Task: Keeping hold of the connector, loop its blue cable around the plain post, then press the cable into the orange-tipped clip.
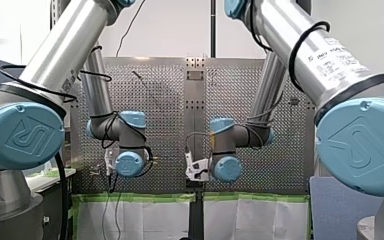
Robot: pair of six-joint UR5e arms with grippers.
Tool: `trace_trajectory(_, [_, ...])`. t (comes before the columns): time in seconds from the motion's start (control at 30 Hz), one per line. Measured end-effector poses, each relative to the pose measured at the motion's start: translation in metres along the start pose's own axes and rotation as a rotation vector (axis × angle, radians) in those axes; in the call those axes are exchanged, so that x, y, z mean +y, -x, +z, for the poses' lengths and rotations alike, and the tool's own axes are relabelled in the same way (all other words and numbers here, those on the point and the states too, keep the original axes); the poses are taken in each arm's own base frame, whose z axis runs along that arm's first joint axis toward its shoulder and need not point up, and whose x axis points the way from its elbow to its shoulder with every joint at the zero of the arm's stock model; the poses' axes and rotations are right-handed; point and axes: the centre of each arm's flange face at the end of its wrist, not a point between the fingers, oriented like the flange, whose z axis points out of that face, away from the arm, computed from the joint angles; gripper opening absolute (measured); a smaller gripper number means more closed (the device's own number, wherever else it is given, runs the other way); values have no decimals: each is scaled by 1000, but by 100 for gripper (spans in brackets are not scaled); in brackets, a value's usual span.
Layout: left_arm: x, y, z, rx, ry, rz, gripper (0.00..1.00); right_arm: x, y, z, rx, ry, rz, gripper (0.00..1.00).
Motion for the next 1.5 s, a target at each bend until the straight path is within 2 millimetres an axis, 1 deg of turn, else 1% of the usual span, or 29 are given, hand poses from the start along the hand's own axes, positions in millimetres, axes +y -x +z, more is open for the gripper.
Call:
trace_trajectory(0.07, [0, 0, 0, 0, 0, 0, 0, 0, 6, -1, -11, -1, -3, 0])
trace_trajectory(0.17, [0, 0, 0, 0, 0, 0, 0, -1, 9, -1, -17, -2, -5, 0])
trace_trajectory(0.37, [0, 0, 0, 0, 0, 0, 0, -1, 10, -1, -19, -2, -5, 0])
trace_trajectory(0.47, [5, 2, -2, 11, 0, -6, 0, 1, 6, 3, -16, 2, 0, 0])
trace_trajectory(0.63, [17, 9, 0, 29, 2, -37, 0, 1, -17, 9, 5, 6, 38, 0])
trace_trajectory(0.87, [33, 28, 13, 28, 42, -103, 0, 5, -48, 9, 27, -26, 108, 0])
trace_trajectory(0.97, [35, 38, 20, 16, 60, -133, 0, 7, -64, 10, 38, -48, 141, 0])
trace_trajectory(1.17, [30, 66, 37, -24, 68, -181, 0, 12, -100, 19, 74, -77, 180, 0])
trace_trajectory(1.27, [26, 82, 45, -48, 67, -198, 0, 16, -123, 23, 98, -75, 181, 0])
trace_trajectory(1.37, [22, 100, 54, -74, 65, -221, 0, 20, -142, 27, 118, -69, 177, 0])
trace_trajectory(1.5, [17, 129, 67, -115, 69, -257, 0, 28, -174, 32, 153, -59, 179, 0])
